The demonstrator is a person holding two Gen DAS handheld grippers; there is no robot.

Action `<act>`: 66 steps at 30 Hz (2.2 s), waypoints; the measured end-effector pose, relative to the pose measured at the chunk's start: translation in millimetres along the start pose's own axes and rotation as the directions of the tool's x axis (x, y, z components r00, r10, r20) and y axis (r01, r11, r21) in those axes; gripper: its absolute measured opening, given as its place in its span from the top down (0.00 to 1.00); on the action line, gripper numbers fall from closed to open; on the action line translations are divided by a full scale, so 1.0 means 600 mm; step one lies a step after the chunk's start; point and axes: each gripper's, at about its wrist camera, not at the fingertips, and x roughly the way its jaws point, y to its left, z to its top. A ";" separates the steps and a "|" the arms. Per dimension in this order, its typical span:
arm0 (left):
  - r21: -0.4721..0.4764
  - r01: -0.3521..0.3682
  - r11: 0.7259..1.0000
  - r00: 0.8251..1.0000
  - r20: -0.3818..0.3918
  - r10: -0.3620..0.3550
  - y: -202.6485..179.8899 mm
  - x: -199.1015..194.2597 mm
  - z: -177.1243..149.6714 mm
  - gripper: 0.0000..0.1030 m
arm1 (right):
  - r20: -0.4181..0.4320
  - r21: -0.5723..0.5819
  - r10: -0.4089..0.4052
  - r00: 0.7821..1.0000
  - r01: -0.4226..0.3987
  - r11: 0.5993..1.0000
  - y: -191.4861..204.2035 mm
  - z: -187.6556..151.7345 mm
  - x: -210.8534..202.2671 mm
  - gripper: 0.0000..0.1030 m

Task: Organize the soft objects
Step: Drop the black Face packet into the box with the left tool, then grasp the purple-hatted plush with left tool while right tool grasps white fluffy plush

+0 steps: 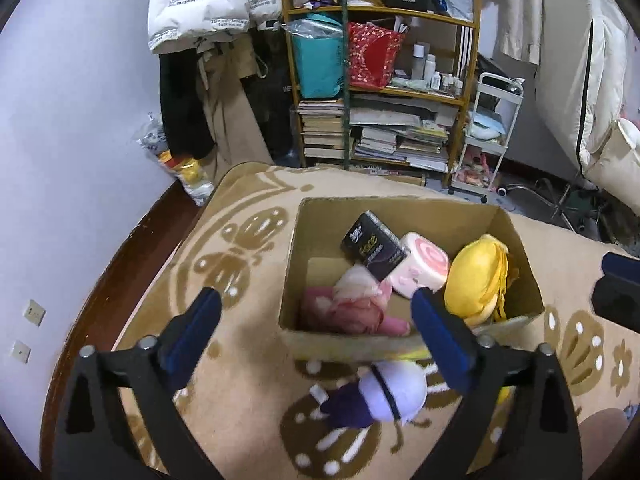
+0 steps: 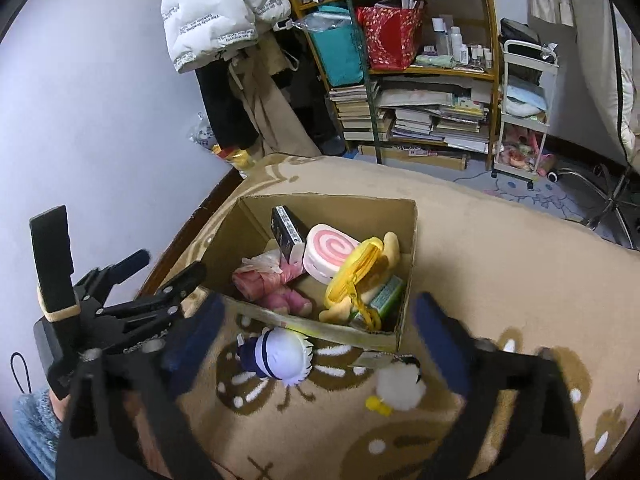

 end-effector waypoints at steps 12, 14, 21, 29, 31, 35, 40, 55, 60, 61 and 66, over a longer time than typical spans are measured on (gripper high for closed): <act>-0.041 0.014 0.999 1.000 -0.025 -0.015 0.013 -0.036 -0.061 0.03 | -0.050 0.068 0.010 0.999 -0.006 0.998 -0.014 -0.055 0.001 0.00; -0.041 0.013 0.999 0.999 -0.033 -0.014 0.012 -0.034 -0.073 0.03 | -0.066 0.084 0.017 0.998 -0.012 0.996 -0.018 -0.064 0.004 0.00; -0.031 0.021 0.999 0.992 -0.127 -0.025 0.005 -0.004 -0.102 0.03 | -0.096 0.138 0.019 0.995 -0.005 0.990 -0.036 -0.084 0.016 0.00; -0.036 0.044 0.998 0.980 -0.190 -0.050 0.004 0.050 -0.129 0.03 | -0.139 0.207 0.055 0.989 -0.025 0.978 -0.073 -0.101 0.050 0.00; -0.031 0.040 0.999 0.978 -0.203 -0.046 0.002 0.063 -0.133 0.03 | -0.155 0.209 0.047 0.987 -0.014 0.978 -0.080 -0.104 0.061 0.00; -0.053 0.047 0.997 0.971 -0.231 -0.058 0.004 0.089 -0.137 0.03 | -0.196 0.221 0.029 0.980 0.015 0.975 -0.094 -0.111 0.089 0.00; -0.051 0.060 0.997 0.969 -0.237 -0.070 -0.001 0.114 -0.137 0.03 | -0.246 0.207 -0.002 0.969 0.055 0.977 -0.102 -0.121 0.122 0.00; -0.022 0.157 0.987 0.952 -0.264 -0.157 -0.050 0.161 -0.129 0.03 | -0.332 0.233 -0.038 0.943 0.121 0.965 -0.135 -0.136 0.186 0.00; 0.003 0.161 0.987 0.947 -0.282 -0.154 -0.077 0.176 -0.130 0.03 | -0.357 0.244 -0.029 0.934 0.124 0.962 -0.141 -0.138 0.205 0.00; 0.007 0.164 0.987 0.946 -0.286 -0.155 -0.081 0.180 -0.130 0.03 | -0.357 0.244 -0.030 0.933 0.124 0.962 -0.143 -0.138 0.207 0.00; 0.028 0.155 0.988 0.942 -0.307 -0.139 -0.104 0.199 -0.135 0.03 | -0.370 0.261 -0.035 0.928 0.139 0.955 -0.154 -0.139 0.217 0.00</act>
